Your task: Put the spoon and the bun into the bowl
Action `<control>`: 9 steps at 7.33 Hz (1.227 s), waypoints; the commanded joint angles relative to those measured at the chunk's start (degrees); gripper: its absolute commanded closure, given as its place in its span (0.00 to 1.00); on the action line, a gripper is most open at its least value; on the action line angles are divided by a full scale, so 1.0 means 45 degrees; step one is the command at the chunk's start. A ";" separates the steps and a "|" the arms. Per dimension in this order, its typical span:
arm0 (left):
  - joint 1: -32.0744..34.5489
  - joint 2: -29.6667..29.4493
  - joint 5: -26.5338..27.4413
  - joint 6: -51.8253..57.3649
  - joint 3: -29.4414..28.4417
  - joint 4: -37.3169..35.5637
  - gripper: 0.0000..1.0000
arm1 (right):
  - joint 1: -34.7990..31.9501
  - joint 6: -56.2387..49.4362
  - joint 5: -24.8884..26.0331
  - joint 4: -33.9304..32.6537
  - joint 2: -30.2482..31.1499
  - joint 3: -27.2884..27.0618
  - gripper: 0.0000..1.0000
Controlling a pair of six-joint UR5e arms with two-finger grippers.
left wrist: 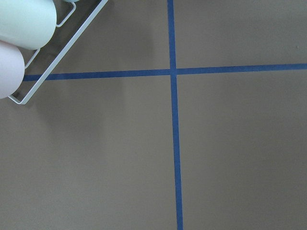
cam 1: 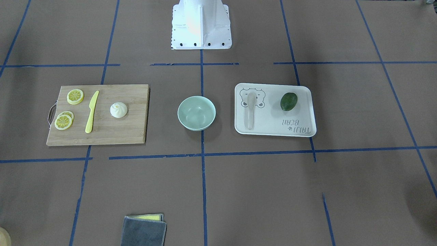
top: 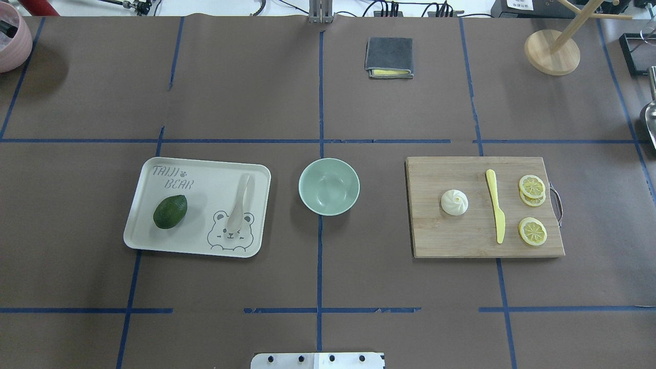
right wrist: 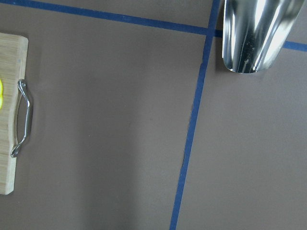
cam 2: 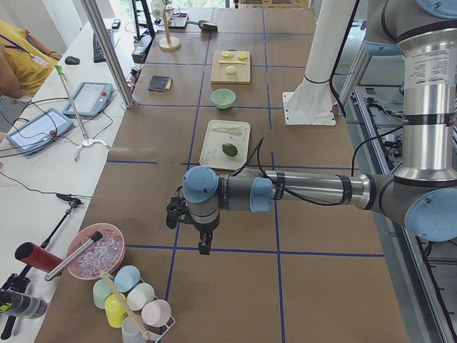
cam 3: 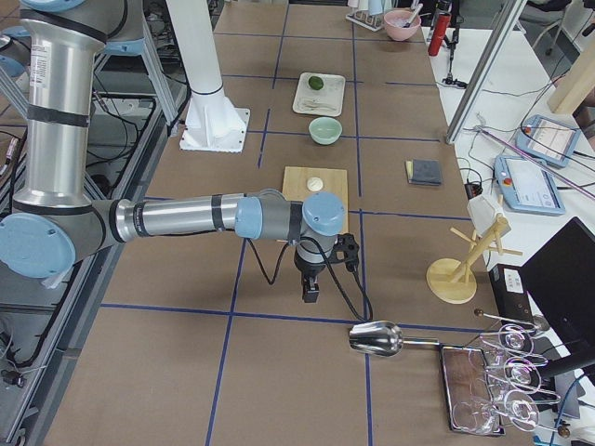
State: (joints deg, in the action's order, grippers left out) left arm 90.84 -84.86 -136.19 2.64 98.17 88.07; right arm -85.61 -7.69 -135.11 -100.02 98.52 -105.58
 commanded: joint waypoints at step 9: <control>-0.0070 -0.0108 -0.0457 0.0077 0.0704 0.0213 0.00 | 0.0000 0.0205 -0.0110 0.0000 0.0001 -0.0074 0.00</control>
State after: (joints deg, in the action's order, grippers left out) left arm 90.53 -85.22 -137.18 2.65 101.37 88.43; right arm -85.61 -6.77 -135.17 -100.03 98.51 -105.92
